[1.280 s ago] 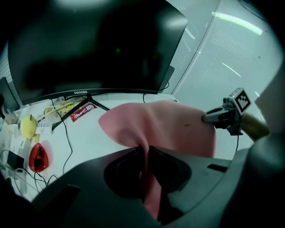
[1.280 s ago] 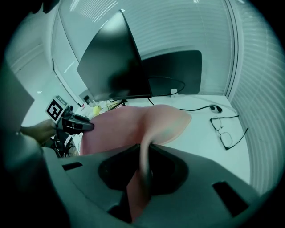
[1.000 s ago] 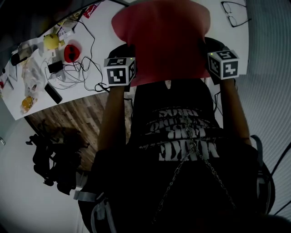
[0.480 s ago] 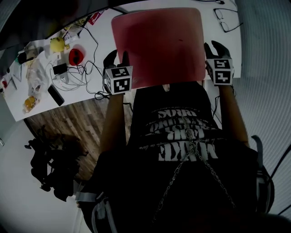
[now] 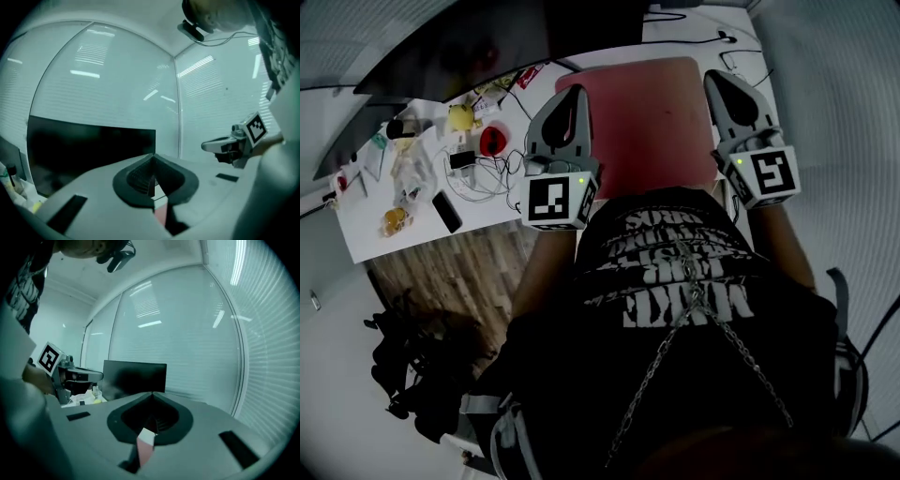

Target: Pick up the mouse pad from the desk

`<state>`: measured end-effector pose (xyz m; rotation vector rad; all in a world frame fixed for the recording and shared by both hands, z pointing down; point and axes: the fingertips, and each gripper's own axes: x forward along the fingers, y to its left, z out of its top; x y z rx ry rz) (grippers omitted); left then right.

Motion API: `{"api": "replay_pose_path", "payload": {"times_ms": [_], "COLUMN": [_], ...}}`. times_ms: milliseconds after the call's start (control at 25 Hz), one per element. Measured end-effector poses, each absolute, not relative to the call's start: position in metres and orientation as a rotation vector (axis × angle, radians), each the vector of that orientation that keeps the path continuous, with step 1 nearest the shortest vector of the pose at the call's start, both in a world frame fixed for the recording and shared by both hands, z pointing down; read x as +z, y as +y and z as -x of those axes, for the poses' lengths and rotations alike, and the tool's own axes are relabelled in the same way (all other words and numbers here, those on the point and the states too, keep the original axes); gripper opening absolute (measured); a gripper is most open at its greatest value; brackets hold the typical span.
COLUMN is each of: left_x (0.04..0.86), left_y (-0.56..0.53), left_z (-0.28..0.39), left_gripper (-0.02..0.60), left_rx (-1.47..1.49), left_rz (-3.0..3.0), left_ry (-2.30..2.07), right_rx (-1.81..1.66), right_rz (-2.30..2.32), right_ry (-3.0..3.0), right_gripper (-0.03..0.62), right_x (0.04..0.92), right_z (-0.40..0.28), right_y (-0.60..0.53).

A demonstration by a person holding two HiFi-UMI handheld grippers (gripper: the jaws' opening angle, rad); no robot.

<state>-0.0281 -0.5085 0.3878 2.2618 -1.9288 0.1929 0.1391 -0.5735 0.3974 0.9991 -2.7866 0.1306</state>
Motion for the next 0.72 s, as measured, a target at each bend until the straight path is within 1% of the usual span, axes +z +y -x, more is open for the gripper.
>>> {"api": "replay_pose_path", "payload": {"times_ms": [120,480,720], "left_x": [0.375,0.372,0.388], "left_y": [-0.507,-0.499,-0.498], "left_z": [0.025,0.03,0.042], "left_gripper": [0.006,0.006,0.006], "left_rx": [0.17,0.119,0.144], "left_rz": [-2.295,-2.327,-2.333], "left_ry": [-1.92,-1.879,-1.877], "right_rx": [0.092,0.048,0.076], "right_rz": [-1.042,-1.076,-1.101], "right_ry": [-2.785,-2.789,-2.78], "right_gripper": [0.0,0.0,0.0], "right_x": [0.387,0.374,0.388], "right_z": [-0.141,-0.135,-0.124], "right_y": [-0.572,-0.563,-0.558]}}
